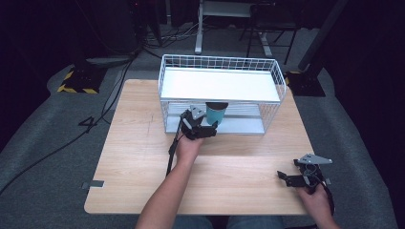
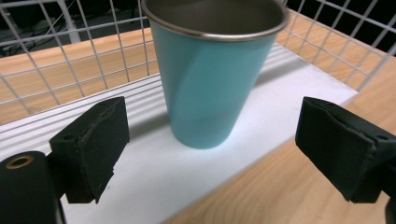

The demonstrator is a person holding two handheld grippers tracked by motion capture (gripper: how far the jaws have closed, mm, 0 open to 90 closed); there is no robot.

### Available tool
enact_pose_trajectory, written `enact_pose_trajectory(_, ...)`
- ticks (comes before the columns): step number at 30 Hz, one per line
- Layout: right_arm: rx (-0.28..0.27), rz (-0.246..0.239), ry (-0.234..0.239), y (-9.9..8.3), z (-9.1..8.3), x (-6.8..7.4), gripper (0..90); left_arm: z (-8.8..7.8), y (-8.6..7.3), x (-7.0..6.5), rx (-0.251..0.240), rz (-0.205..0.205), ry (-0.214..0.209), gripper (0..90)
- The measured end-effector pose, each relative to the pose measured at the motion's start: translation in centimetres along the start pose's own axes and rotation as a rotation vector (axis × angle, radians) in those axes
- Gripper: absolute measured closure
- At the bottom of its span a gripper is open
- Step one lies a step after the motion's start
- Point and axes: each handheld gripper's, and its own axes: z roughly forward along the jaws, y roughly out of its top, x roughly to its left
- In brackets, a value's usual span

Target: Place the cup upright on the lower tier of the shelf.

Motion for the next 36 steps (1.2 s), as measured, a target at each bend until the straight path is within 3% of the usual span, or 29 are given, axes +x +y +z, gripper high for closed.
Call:
enact_pose_trajectory(6,0.0,0.001,0.002,0.0,0.0,0.0,8.0,-2.4,-0.2,0.5,0.023,0.027,0.005,11.8)
enact_pose_trajectory(11,-0.001,0.001,0.002,0.1,0.1,0.0,8.0,-4.3,-0.6,0.6,0.007,0.034,-0.006,12.9)
enact_pose_trajectory(18,-0.002,0.002,0.003,0.1,0.1,0.0,8.0,-6.9,-1.1,0.9,-0.008,0.027,-0.056,13.8)
enact_pose_trajectory(24,-0.001,0.002,0.002,0.1,0.1,0.0,8.0,-9.1,-1.5,1.1,-0.029,0.014,-0.068,13.8)
enact_pose_trajectory(36,-0.001,0.002,0.002,0.1,0.1,0.0,8.0,-12.9,-3.3,1.8,-0.002,0.047,-0.085,13.9)
